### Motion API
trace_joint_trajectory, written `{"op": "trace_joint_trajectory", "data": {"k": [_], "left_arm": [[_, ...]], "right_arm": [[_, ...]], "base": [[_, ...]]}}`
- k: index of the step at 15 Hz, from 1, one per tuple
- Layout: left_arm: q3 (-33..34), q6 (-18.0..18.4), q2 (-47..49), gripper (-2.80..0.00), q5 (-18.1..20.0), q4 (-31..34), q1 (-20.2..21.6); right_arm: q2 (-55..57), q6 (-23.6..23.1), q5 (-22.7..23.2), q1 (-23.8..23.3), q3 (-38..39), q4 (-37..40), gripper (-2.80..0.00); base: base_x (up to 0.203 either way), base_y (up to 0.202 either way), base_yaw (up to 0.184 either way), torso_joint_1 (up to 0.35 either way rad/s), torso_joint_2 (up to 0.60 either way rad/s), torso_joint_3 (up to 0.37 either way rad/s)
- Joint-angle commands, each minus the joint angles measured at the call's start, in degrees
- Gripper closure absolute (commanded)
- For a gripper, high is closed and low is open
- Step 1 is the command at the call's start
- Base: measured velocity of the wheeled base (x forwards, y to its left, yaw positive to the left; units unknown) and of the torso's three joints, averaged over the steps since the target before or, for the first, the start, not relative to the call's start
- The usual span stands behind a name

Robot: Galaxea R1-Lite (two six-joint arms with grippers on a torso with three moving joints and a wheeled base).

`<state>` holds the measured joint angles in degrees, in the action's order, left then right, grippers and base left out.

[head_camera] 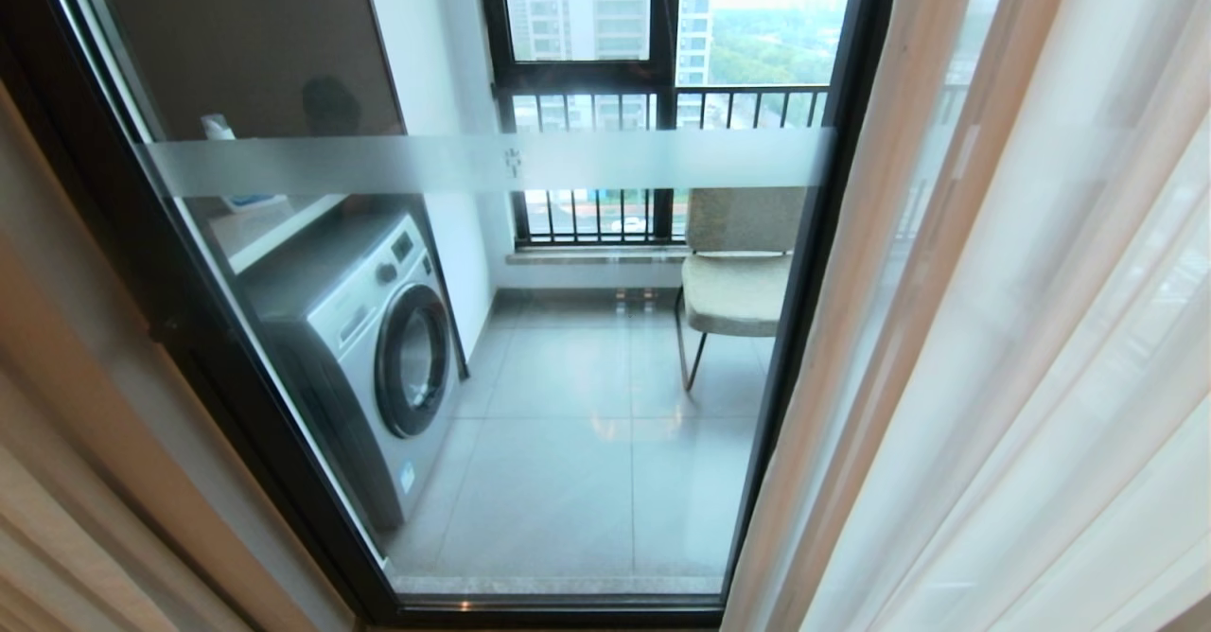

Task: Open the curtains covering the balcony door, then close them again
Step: Pull the inner curtains open on both sides

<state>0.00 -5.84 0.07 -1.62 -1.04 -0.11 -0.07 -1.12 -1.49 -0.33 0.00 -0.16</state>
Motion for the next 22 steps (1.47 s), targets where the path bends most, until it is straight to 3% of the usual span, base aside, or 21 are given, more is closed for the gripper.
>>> {"op": "trace_joint_trajectory", "data": {"k": [1,9,13,15,18,22], "left_arm": [[0.0,0.0,-0.1,0.00,0.0,0.0,0.0],[0.0,0.0,-0.1,0.00,0.0,0.0,0.0],[0.0,0.0,-0.1,0.00,0.0,0.0,-0.1],[0.0,0.0,-0.1,0.00,0.0,0.0,0.0],[0.0,0.0,-0.1,0.00,0.0,0.0,0.0],[0.0,0.0,-0.1,0.00,0.0,0.0,-0.1]], "right_arm": [[0.1,0.2,0.0,0.0,0.0,0.0,0.00],[0.1,0.1,0.1,0.0,0.0,0.0,0.00],[2.8,-2.3,0.6,0.0,0.0,-0.5,0.00],[6.1,-2.8,2.4,0.0,-1.9,-0.7,0.00],[12.1,-3.0,9.2,0.0,-6.3,-1.8,0.00],[27.4,-3.0,15.3,0.0,-8.2,-15.9,0.00]], "base": [[0.000,0.000,0.000,0.000,0.00,0.000],[0.000,0.000,0.000,0.000,0.00,0.000],[0.000,0.000,0.000,0.000,0.00,0.000],[0.000,0.000,0.000,0.000,0.00,0.000],[0.000,0.000,0.000,0.000,0.00,0.000],[0.000,0.000,0.000,0.000,0.00,0.000]]}}
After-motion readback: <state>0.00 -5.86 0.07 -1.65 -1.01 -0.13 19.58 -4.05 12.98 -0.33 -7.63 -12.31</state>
